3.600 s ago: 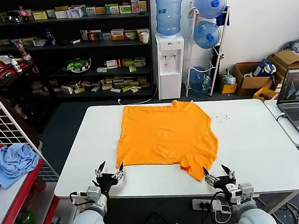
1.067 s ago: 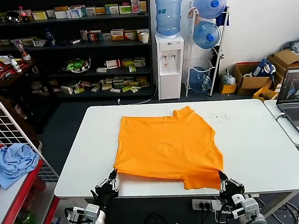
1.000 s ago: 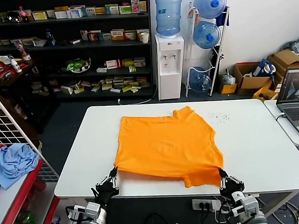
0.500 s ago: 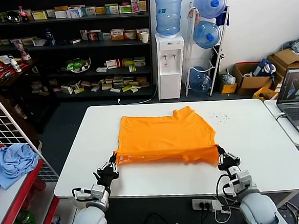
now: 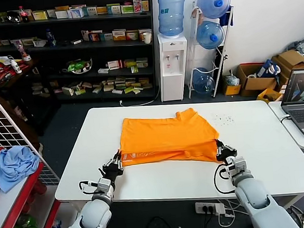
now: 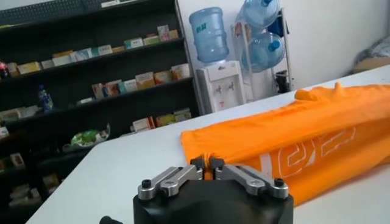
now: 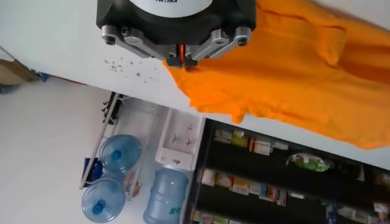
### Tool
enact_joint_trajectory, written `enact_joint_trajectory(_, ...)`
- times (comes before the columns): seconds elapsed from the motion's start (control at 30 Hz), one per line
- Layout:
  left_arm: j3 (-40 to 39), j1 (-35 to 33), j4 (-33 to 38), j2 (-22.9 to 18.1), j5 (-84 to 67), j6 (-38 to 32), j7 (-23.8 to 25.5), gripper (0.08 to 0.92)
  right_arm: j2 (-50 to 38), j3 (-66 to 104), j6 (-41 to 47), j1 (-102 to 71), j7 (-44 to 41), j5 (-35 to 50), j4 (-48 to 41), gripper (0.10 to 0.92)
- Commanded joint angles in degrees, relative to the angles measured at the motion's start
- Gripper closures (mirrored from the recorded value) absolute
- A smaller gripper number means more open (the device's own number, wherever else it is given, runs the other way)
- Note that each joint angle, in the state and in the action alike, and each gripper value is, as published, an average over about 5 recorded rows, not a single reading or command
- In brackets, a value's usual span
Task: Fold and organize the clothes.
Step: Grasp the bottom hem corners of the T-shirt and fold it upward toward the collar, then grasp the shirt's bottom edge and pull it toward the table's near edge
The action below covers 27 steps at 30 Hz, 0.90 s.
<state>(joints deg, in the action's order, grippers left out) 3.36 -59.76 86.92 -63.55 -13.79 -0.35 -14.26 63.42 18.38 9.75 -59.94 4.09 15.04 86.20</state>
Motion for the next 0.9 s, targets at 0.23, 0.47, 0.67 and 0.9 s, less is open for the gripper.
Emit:
enact_joint_trajectory(0.23, -1.01, -2.83, 3.49, 3.82, -8.74, 2.85, -0.16, 0.545, -3.79, 0.76, 6.51, -5.49, 0.08, 4.21, 6.53, 0.505)
enact_joint_trajectory(0.47, -1.57, -2.11, 2.70, 3.51, -11.81, 4.40, -0.36, 0.355, -4.59, 1.58, 9.91, -7.85, 0.32, 5.57, 7.80, 0.306)
enact_joint_trajectory(0.67, -1.91, -1.20, 1.57, 3.44, -13.30, 5.98, -0.51, 0.203, -4.20, 1.56, 10.37, -7.86, 0.20, 5.68, 6.22, 0.254)
enact_joint_trajectory(0.9, -2.06, -0.87, 0.80, 3.30, -14.57, 6.46, -0.18, 0.234, -3.72, 0.81, 10.47, -7.10, 0.27, 5.60, 4.03, 0.453)
